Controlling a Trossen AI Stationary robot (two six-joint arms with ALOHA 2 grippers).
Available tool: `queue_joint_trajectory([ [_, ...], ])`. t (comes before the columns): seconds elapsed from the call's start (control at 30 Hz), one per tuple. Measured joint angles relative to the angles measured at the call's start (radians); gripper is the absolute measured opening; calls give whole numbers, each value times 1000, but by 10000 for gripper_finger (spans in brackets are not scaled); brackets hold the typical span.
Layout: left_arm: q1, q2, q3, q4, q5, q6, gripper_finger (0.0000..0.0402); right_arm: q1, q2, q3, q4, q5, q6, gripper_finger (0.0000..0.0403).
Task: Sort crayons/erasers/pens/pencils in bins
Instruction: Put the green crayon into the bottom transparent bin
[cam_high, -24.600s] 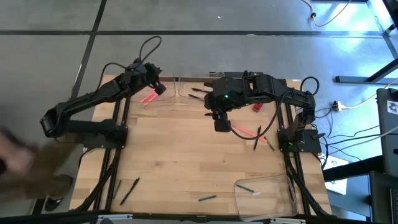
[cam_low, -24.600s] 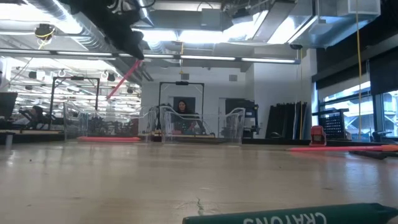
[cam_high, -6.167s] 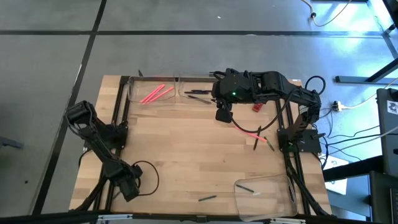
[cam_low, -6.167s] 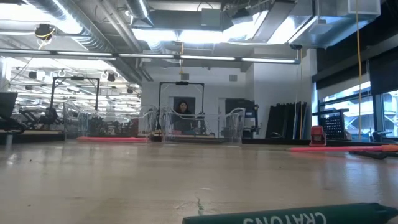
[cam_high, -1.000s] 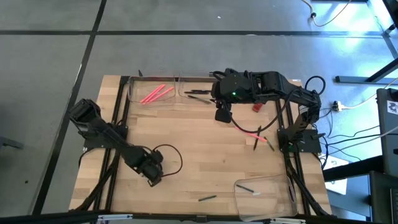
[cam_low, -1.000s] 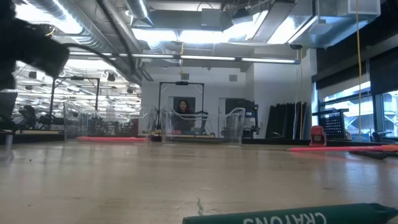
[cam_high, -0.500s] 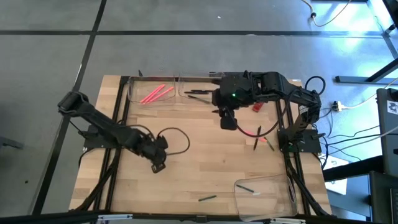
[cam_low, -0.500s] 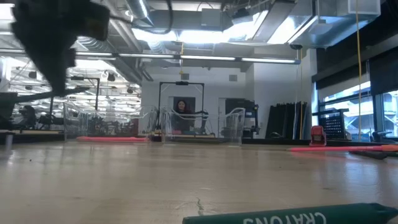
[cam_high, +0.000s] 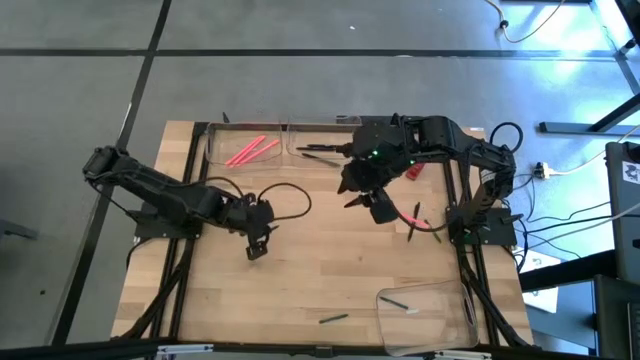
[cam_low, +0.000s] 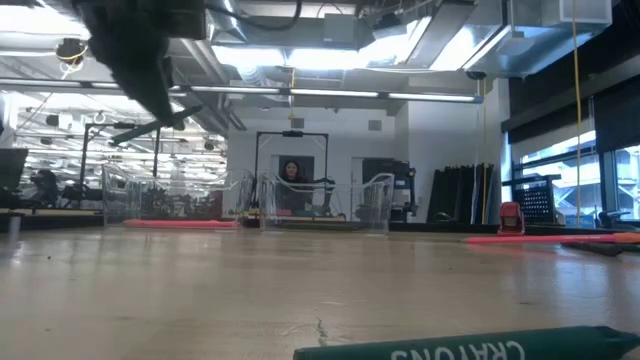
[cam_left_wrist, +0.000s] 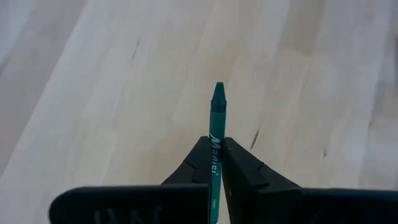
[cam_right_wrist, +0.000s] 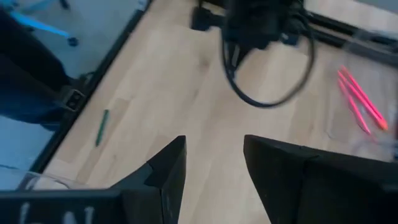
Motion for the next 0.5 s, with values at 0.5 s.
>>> queue_joint_trajectory([
  [0.5, 28, -14, 0, 142, 4, 94, 9, 0, 165, 0, 39, -62, -6, 165],
])
